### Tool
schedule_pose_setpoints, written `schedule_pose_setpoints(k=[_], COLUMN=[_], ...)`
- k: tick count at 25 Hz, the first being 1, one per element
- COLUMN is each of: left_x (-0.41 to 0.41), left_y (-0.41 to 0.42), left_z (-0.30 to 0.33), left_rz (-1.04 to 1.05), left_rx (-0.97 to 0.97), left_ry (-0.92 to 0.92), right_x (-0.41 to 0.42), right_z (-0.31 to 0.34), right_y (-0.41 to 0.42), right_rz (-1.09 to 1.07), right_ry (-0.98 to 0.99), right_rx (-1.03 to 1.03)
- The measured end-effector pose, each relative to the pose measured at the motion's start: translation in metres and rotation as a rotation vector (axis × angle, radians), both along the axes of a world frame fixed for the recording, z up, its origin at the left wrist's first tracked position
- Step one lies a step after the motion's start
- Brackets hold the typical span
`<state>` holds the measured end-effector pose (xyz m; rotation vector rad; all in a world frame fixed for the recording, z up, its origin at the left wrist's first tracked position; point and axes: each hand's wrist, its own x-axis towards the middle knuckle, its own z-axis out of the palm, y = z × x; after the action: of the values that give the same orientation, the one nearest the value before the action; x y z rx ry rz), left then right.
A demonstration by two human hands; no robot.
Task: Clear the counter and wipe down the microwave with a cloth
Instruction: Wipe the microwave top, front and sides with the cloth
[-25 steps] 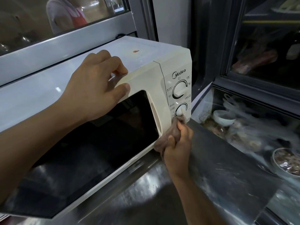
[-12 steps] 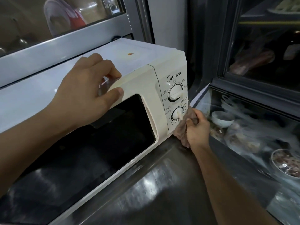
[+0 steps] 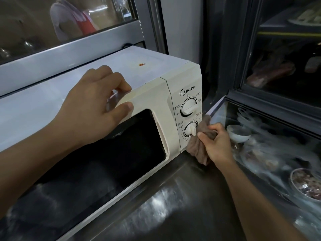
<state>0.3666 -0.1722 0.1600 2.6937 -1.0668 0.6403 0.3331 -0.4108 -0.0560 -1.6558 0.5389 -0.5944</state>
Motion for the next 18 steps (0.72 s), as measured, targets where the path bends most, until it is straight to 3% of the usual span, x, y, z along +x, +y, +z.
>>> schedule_pose_setpoints(k=[3,8,12,18], left_x=[0.0,0.0,-0.001,-0.002], left_y=[-0.001,0.0,0.0,0.0], left_z=[0.0,0.0,0.0,0.0], left_rz=[-0.004,-0.011,-0.01,-0.008], left_rx=[0.001,-0.006,-0.02,-0.038], left_ry=[0.0,0.002,0.01,0.036], right_x=[0.002,0.013,0.006,0.014], right_z=[0.016,0.053,0.039,0.092], right_y=[-0.004,-0.005,0.0,-0.02], right_rz=[-0.009,-0.047,-0.012,0.063], right_ry=[-0.03,-0.276,-0.221,-0.297], right_rx=[-0.07,-0.051,-0.028,-0.075])
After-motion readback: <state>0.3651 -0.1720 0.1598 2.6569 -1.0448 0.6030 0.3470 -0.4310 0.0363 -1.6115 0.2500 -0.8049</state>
